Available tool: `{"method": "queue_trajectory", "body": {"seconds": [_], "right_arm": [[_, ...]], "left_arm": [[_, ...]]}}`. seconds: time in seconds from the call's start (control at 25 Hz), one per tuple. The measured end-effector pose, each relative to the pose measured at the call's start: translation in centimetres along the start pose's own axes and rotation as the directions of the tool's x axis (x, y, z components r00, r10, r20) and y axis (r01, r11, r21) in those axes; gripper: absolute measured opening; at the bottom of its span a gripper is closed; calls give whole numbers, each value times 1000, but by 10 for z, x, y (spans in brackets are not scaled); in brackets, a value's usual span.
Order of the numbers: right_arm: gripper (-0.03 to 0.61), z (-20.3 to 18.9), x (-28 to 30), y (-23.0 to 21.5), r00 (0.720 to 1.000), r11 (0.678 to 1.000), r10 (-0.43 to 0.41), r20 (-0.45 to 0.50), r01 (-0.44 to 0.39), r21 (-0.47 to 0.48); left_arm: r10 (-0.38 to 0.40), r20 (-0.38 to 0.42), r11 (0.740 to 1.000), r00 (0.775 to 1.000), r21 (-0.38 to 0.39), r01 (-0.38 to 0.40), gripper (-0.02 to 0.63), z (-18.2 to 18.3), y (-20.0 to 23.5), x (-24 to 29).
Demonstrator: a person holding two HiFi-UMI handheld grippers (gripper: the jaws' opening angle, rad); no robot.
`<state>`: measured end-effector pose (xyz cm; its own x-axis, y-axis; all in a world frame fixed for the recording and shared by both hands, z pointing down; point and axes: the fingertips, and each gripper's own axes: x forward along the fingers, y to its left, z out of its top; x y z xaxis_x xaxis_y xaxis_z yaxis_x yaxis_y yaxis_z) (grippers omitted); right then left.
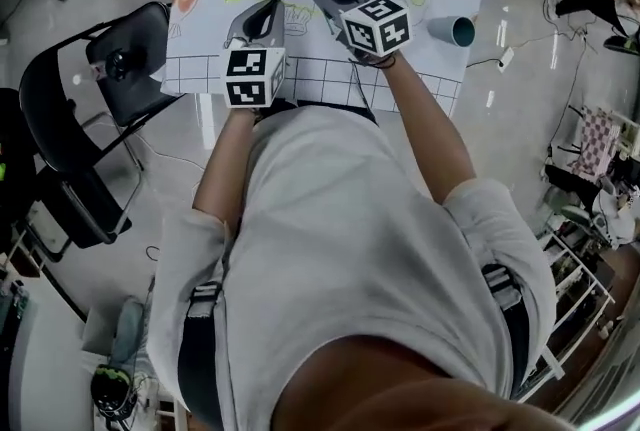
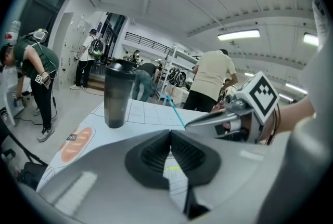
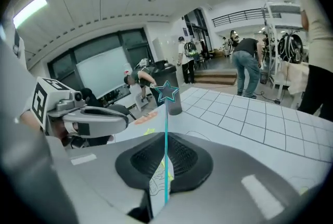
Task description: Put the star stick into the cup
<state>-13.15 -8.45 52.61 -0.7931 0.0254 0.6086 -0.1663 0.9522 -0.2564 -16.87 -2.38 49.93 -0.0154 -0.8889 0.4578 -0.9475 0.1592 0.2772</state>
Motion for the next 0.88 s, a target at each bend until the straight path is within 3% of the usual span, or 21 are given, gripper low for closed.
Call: {"method": "queue_trajectory", "body": {"seconds": [0.48, 0.88], "right_arm": [[15, 13, -60, -32, 976, 993, -105, 193, 92, 76], [15, 11, -150, -88, 899, 950, -294, 326, 236, 205]], "left_arm": [[-64, 9, 994, 998, 86, 63, 3, 31, -50, 33], [-210, -40, 957, 977, 195, 213, 3, 48, -123, 66]]}}
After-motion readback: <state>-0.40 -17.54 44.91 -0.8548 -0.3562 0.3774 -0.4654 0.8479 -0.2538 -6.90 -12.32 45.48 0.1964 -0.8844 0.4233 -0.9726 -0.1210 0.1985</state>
